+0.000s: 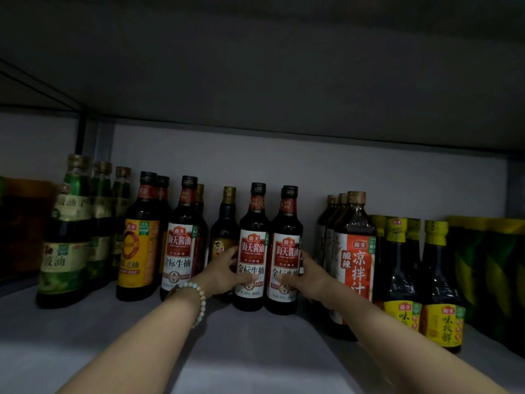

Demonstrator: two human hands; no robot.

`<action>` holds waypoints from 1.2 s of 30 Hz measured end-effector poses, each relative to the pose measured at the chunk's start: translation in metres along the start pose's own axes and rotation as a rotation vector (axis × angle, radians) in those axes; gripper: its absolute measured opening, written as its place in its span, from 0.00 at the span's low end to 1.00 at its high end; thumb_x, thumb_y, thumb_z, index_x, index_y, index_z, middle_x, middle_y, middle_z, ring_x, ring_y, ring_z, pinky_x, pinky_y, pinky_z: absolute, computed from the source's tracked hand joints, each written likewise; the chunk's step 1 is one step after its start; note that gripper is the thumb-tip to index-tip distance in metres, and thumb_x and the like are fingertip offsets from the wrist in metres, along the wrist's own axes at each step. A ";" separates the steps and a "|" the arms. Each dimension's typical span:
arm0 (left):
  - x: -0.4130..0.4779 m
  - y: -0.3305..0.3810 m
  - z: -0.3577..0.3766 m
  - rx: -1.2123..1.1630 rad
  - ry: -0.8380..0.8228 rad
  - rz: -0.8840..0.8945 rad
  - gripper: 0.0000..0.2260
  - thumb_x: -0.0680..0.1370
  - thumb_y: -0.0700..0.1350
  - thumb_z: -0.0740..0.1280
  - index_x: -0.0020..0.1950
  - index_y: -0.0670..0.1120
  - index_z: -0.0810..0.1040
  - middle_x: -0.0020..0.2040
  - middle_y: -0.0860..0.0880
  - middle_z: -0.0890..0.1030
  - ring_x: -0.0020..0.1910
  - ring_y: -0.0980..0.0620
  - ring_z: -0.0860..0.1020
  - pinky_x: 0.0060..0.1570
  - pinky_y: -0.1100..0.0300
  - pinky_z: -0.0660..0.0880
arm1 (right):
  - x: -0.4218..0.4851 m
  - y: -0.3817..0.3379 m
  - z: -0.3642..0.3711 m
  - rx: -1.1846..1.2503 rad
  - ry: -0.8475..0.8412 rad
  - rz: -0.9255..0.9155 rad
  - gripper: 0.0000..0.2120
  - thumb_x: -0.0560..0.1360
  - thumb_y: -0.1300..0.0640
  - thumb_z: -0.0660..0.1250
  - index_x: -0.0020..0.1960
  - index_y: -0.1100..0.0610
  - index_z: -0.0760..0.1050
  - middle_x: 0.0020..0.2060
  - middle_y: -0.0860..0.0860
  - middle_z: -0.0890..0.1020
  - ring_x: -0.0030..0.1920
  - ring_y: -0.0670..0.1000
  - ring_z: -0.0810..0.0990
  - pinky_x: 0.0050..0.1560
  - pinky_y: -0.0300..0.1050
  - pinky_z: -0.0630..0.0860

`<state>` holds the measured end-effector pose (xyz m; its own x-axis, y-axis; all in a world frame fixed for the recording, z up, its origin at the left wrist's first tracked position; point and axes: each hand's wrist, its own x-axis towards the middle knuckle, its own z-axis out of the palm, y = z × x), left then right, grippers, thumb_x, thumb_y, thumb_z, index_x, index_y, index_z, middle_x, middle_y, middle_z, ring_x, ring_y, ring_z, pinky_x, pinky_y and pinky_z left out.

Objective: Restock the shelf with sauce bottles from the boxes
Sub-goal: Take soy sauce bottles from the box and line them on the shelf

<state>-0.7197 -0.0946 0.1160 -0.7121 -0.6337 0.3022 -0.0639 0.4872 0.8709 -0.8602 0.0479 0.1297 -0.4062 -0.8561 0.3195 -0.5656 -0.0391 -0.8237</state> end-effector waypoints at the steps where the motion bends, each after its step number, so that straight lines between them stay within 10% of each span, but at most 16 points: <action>1: 0.000 0.000 0.000 0.002 -0.002 0.002 0.35 0.69 0.40 0.75 0.73 0.48 0.63 0.67 0.48 0.74 0.66 0.49 0.72 0.65 0.49 0.71 | 0.000 0.001 0.000 0.000 0.008 0.002 0.27 0.73 0.65 0.69 0.68 0.58 0.63 0.64 0.55 0.75 0.65 0.54 0.73 0.61 0.44 0.71; 21: -0.027 0.012 0.003 0.151 0.111 0.114 0.31 0.73 0.42 0.71 0.72 0.46 0.60 0.65 0.51 0.72 0.63 0.54 0.71 0.65 0.55 0.69 | -0.002 0.005 0.007 -0.055 0.080 0.084 0.32 0.71 0.58 0.73 0.69 0.61 0.61 0.64 0.55 0.75 0.66 0.55 0.73 0.67 0.52 0.70; 36: -0.154 0.090 0.040 0.528 0.081 0.230 0.34 0.76 0.62 0.61 0.77 0.50 0.55 0.76 0.51 0.60 0.73 0.51 0.62 0.68 0.58 0.61 | -0.177 -0.054 -0.096 -0.346 0.111 0.019 0.30 0.77 0.46 0.62 0.74 0.58 0.59 0.72 0.51 0.67 0.64 0.46 0.71 0.60 0.36 0.66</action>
<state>-0.6437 0.0707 0.1323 -0.6943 -0.5099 0.5079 -0.2687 0.8384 0.4742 -0.8267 0.2517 0.1627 -0.4837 -0.7933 0.3696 -0.7588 0.1696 -0.6288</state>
